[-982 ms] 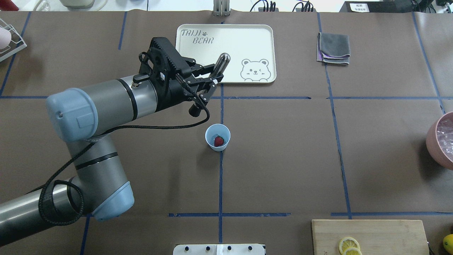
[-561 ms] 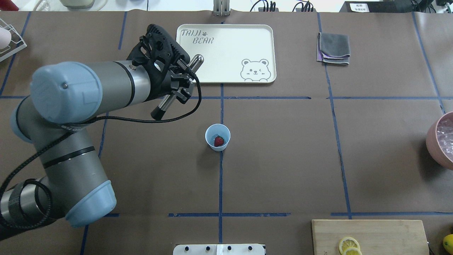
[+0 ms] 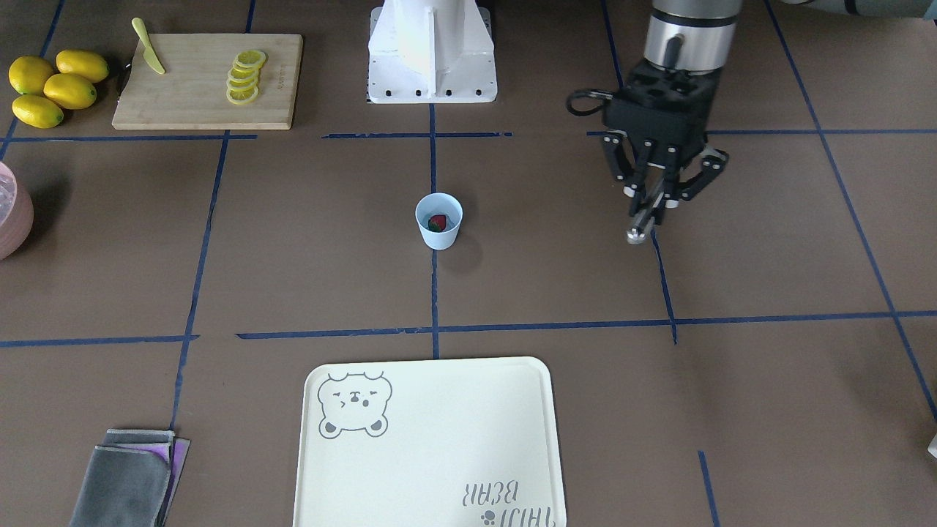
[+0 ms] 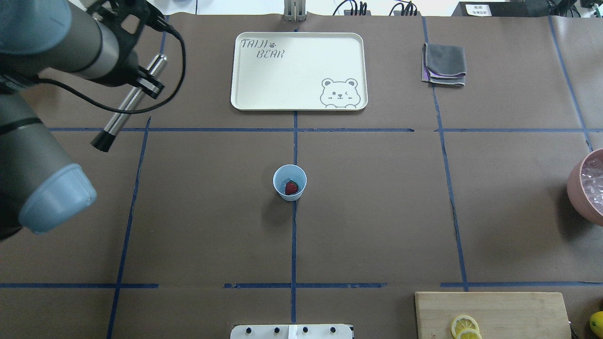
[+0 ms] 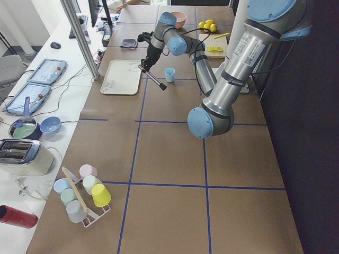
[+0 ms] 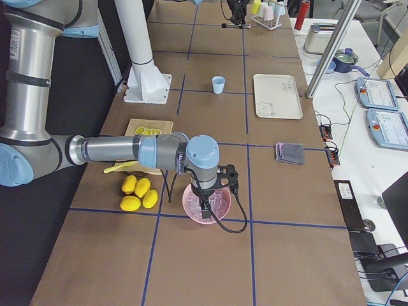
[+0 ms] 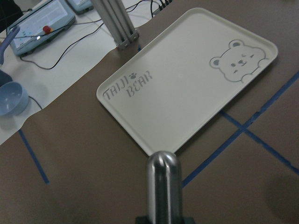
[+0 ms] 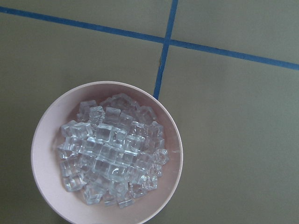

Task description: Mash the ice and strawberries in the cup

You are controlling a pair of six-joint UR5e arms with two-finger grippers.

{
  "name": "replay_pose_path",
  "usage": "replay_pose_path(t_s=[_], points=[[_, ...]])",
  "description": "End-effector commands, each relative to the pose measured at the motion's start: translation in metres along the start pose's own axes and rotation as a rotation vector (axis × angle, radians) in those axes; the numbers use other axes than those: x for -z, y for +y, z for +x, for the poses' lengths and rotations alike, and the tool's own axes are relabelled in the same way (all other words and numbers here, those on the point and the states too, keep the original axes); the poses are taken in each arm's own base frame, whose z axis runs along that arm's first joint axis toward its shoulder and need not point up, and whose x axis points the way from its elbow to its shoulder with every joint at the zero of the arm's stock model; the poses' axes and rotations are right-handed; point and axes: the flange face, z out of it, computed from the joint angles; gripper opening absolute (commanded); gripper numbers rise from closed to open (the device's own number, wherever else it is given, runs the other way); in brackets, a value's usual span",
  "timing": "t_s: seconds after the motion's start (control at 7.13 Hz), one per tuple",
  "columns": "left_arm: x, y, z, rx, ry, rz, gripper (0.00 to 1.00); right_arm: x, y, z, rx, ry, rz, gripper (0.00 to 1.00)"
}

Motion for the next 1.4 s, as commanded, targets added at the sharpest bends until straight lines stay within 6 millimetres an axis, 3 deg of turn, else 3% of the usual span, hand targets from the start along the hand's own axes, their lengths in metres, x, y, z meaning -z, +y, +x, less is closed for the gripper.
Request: replay_pose_path(t_s=[0.0, 0.28, 0.56, 0.7, 0.84, 0.98, 1.26], points=[[-0.008, 0.038, -0.119, 0.238, -0.003, -0.140, 0.00, 0.000, 0.000, 0.000, 0.000, 0.000, 0.001, 0.99], [-0.036, 0.092, -0.199, 0.370, 0.016, -0.256, 0.00, 0.000, 0.000, -0.001, 0.004, 0.002, 0.000, 0.99], [-0.049, 0.148, -0.267, 0.419, -0.015, -0.330, 0.00, 0.001, 0.001, 0.000, 0.003, 0.002, 0.001, 0.99], [-0.069, 0.191, -0.293, 0.490, 0.030, -0.395, 0.00, 0.001, 0.001, 0.000, 0.002, 0.002, 0.000, 0.99], [-0.095, 0.226, -0.308, 0.497, 0.038, -0.383, 0.00, 0.001, 0.001, -0.001, 0.004, 0.003, 0.000, 0.99], [-0.121, 0.245, -0.322, 0.524, 0.034, -0.391, 0.00, 0.001, 0.001, -0.001, 0.001, 0.003, 0.001, 0.99], [-0.154, 0.261, -0.339, 0.551, 0.032, -0.365, 0.01, 0.003, 0.001, -0.003, 0.008, 0.005, 0.005, 0.99]])
